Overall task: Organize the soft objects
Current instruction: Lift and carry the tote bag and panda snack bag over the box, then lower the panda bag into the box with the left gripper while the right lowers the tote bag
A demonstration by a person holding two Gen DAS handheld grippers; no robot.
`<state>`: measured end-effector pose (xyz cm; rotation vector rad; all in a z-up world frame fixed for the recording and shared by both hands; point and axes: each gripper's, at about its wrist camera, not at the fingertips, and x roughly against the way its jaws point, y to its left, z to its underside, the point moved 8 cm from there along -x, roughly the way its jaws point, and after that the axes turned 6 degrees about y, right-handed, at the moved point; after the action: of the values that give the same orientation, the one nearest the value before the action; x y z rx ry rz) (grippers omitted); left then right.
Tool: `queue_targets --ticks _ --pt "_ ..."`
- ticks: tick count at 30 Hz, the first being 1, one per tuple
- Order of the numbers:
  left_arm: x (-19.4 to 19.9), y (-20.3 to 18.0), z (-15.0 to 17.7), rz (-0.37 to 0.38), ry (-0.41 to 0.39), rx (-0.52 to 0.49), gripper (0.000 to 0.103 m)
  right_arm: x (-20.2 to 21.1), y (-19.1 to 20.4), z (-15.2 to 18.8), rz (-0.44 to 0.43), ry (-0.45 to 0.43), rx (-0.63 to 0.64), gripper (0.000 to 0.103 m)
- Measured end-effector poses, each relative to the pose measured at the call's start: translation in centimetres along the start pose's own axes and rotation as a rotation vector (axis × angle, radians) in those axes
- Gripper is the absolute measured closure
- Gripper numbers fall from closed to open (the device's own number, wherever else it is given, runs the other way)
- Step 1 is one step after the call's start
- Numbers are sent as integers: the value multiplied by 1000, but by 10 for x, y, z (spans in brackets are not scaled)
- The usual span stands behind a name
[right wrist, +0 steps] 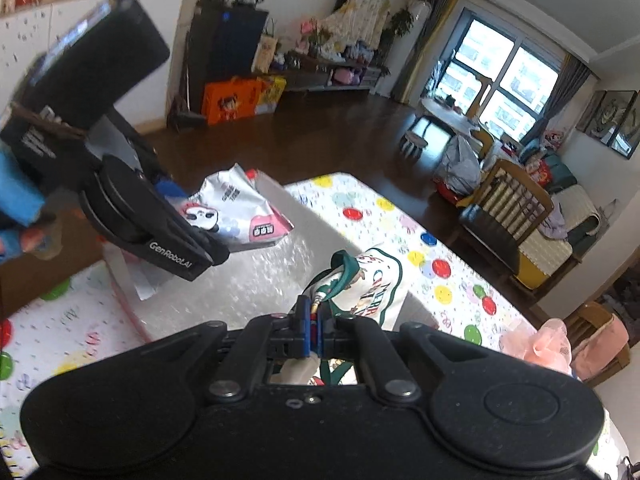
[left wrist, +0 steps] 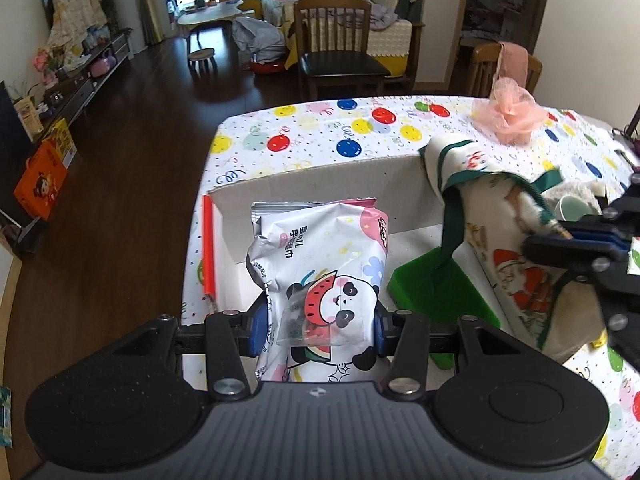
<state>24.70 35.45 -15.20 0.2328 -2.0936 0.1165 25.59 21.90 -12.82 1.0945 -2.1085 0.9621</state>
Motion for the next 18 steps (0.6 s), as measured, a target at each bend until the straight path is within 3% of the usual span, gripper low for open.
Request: queue_targets --ticks 6,18 --pt "-23 -6 -5 10 22 -24 56 -25 7 3 20 55 1 101" --pt "-60 1 -5 39 99 16 56 -51 24 12 -24 135 -61 101"
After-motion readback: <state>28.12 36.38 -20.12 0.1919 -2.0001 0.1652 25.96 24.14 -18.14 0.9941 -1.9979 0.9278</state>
